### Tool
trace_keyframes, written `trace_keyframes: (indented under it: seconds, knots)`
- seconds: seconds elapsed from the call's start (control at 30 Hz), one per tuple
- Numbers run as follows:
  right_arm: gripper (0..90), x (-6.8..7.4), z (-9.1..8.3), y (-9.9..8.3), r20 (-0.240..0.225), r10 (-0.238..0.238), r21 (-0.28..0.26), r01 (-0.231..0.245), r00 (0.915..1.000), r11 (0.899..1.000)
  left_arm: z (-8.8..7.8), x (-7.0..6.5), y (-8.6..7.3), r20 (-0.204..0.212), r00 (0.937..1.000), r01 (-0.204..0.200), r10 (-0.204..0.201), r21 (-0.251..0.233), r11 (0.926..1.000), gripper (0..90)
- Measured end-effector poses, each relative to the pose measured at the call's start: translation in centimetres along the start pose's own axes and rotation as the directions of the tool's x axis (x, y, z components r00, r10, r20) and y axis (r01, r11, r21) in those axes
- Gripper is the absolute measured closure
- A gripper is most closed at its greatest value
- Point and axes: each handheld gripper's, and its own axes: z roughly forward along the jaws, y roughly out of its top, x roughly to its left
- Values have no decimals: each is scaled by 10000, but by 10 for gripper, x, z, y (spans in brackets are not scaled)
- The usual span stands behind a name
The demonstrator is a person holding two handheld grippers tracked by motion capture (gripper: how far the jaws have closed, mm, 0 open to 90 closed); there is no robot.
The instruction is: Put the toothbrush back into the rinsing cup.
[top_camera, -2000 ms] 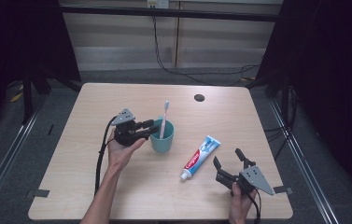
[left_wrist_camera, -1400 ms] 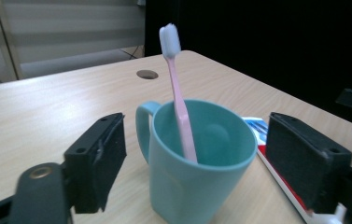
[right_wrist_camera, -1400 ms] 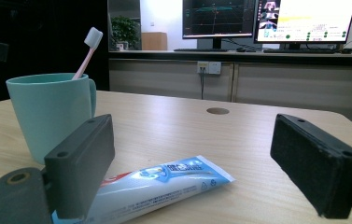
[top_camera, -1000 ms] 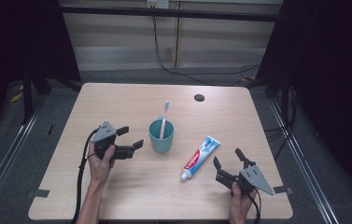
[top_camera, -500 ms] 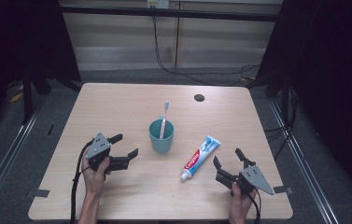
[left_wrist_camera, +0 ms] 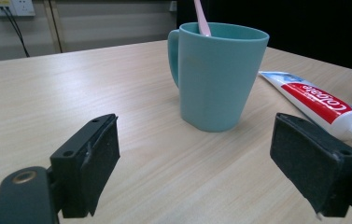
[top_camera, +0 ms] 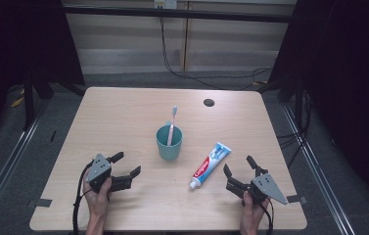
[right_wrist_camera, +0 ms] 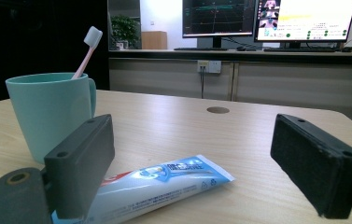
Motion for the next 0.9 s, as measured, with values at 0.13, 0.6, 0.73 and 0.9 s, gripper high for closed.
trace_keyframes:
  seconds: [0.13, 0.6, 0.73, 0.9]
  knots:
    - [130, 0, 0, 0, -8, 3, 5, -3, 10000, 10000, -2, -3, -2, -166, 9997, -168, 169, 53, 9998, 157]
    - [124, 1, 4, 2, 402, 34, 503, -55, 9992, 9987, -12, -8, -9, -248, 9997, -49, 20, -1177, 9930, 154]
    - [128, -2, 8, 4, 518, 383, 1080, -437, 9979, 9932, -17, -11, -11, -622, 9976, -408, 311, -1610, 9861, 154]
    - [133, 0, 15, 7, 359, 646, 1884, -703, 9973, 9796, -21, -15, -14, -977, 9942, -633, 443, -2005, 9776, 153]
